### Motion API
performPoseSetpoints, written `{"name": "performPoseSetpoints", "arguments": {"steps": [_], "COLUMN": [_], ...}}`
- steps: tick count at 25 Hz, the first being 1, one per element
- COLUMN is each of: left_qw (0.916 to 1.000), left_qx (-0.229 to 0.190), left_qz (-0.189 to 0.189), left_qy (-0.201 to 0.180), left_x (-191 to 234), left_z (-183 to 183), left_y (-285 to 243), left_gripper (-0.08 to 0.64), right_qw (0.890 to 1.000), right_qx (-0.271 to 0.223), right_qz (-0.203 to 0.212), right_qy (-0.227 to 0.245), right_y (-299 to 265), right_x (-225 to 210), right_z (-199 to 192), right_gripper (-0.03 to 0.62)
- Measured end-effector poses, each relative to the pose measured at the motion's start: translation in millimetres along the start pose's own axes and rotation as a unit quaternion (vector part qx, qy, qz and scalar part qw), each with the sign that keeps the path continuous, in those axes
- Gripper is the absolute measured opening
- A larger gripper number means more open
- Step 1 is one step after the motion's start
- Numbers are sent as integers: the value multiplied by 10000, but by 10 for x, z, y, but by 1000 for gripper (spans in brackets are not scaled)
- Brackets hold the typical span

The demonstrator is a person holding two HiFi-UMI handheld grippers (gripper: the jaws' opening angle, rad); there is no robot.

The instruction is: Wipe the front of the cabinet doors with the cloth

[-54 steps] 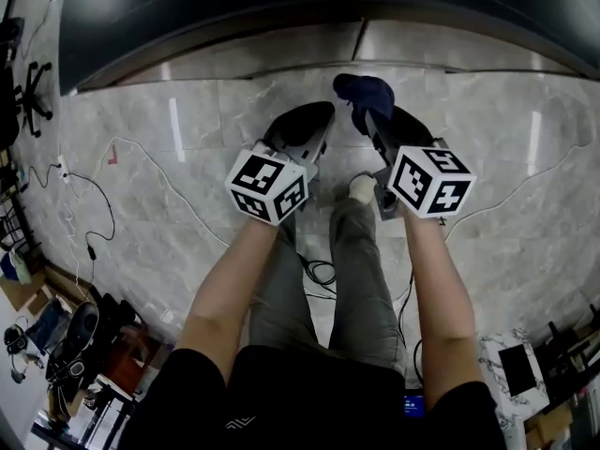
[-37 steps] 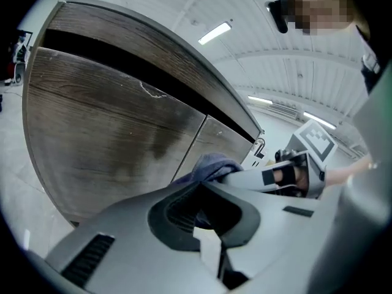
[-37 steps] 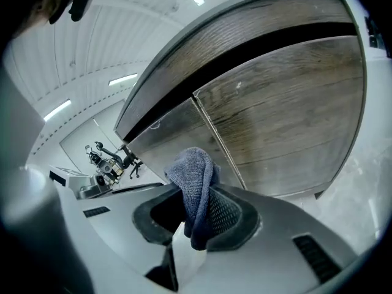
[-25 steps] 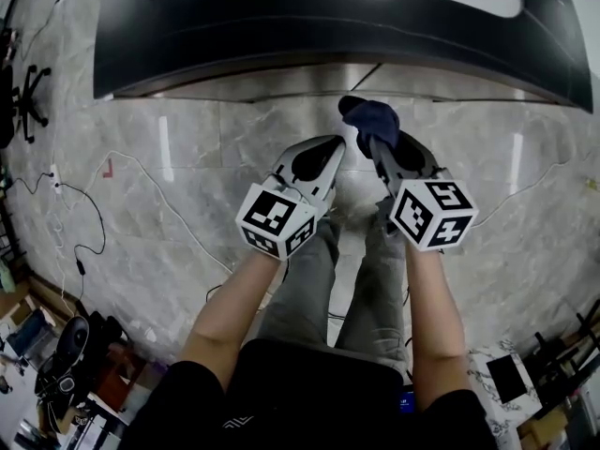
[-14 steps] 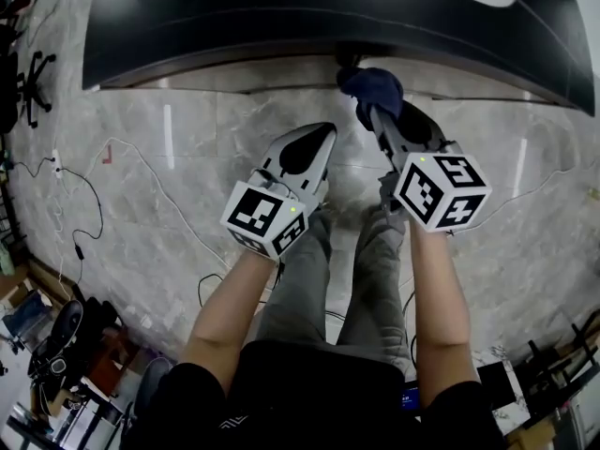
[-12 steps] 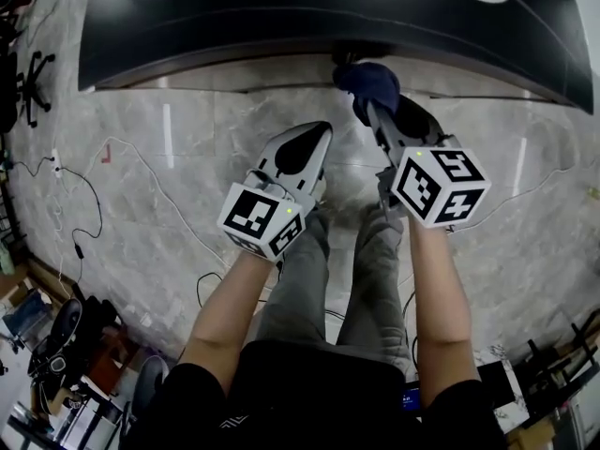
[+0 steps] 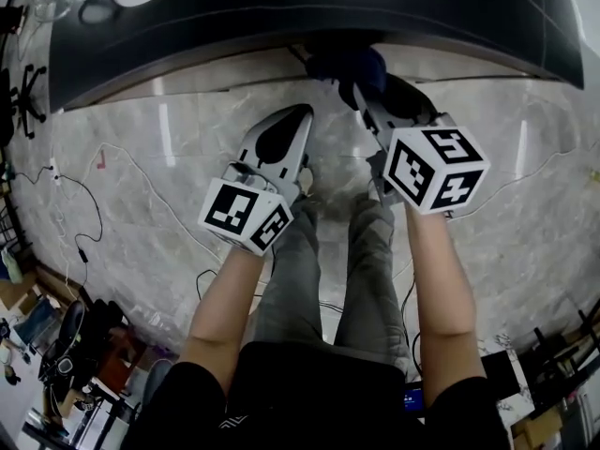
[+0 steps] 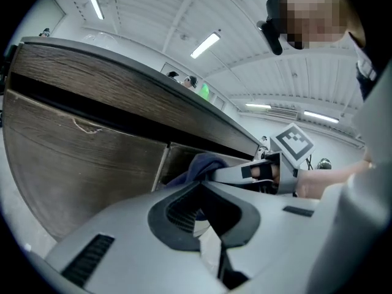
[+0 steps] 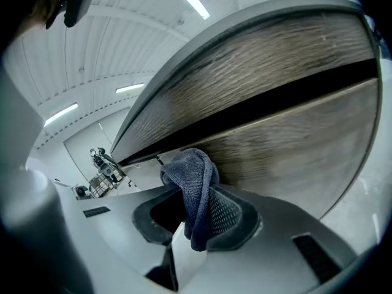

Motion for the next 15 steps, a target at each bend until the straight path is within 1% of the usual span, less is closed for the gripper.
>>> {"name": "performPoseSetpoints", "arguments": {"steps": [5,12,15], "left_qw": [9998,9985,9979], "left_qx": [94,290,357], "left_qz": [-163,-455,-522], "left_qy": [-47,-124,-166], "left_x": [-280,-675,-820], "left_z": [-101,-239,-292], "left_y": [-291,-593,-716], "left_gripper": [-2,-2,-2], "right_qw": [9998,9990,9983], "right_qx": [-23,-67,-100], "right_qz": [-40,-347,-473], "right_qy": [-173,-265,-317], "right_y": [224,564,725], "right_x": [-312,-764,-976], "right_z": [-45,-80,-88], "right_gripper": [86,86,86]}}
Point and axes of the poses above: the fingertips, and each gripper's own axes: y backward along the fingers, x to its left, z out of its top, the point moved 1 cm from there along y, backward along the fingers, and after that the axes turned 14 degrees about y, right-handed, at the moved point
